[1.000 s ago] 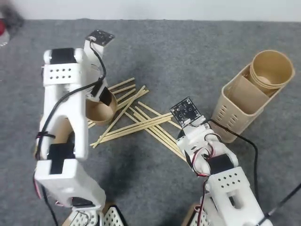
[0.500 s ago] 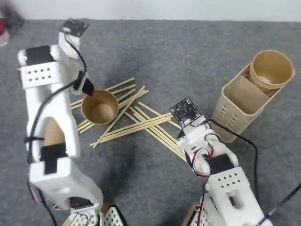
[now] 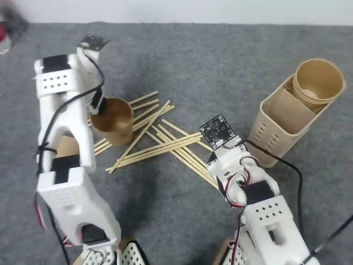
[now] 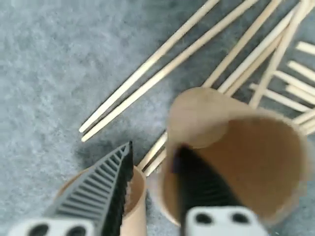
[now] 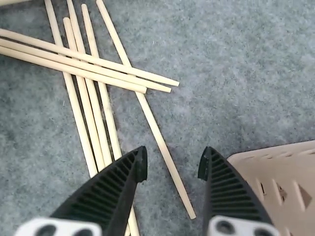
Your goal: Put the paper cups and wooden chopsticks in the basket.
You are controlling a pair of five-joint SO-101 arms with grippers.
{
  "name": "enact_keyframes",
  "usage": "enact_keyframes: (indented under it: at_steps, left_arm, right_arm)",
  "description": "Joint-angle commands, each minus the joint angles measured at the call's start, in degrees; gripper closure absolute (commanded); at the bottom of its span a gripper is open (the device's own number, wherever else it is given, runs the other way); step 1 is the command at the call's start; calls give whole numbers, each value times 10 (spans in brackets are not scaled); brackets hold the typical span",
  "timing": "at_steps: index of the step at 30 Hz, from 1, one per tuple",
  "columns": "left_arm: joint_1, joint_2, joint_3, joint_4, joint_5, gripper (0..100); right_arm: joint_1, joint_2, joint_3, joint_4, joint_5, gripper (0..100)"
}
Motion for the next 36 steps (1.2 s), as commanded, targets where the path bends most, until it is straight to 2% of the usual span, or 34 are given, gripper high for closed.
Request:
enact_keyframes:
  at_steps: [1,5,8,13,16,19,22,25,29,32,36]
  left_arm:
    - [51,-10,-83,42,-3,992]
    - [88,-62,-101,41,-3,991]
    - [127,-114,-101,41,-3,991]
    - [212,-185,-125,39,-2,991]
    - [265,-211,-182,39,28,991]
    - [316,-215,-257,40,62,991]
    - [360,-214,-315,40,90,991]
    - [421,-213,-350,37,98,991]
    - [510,-210,-354,-7,98,991]
    - [556,-179,-356,-46,98,991]
    - [578,-126,-358,-115,98,991]
  right_arm:
    - [0,-16,-8,-9,8,868]
    - [7,-26,-61,61,10,998]
    - [53,-85,-121,160,4,983]
    - [207,-292,-187,275,2,991]
    - [317,-451,-204,310,-23,991]
    - [407,-443,-212,313,-41,991]
    - [453,-373,-183,299,-57,991]
    - [499,-342,-148,278,-85,991]
    - [589,-341,-135,252,-132,991]
    - [603,-341,-111,226,-150,991]
    - [604,-341,-38,160,-149,991]
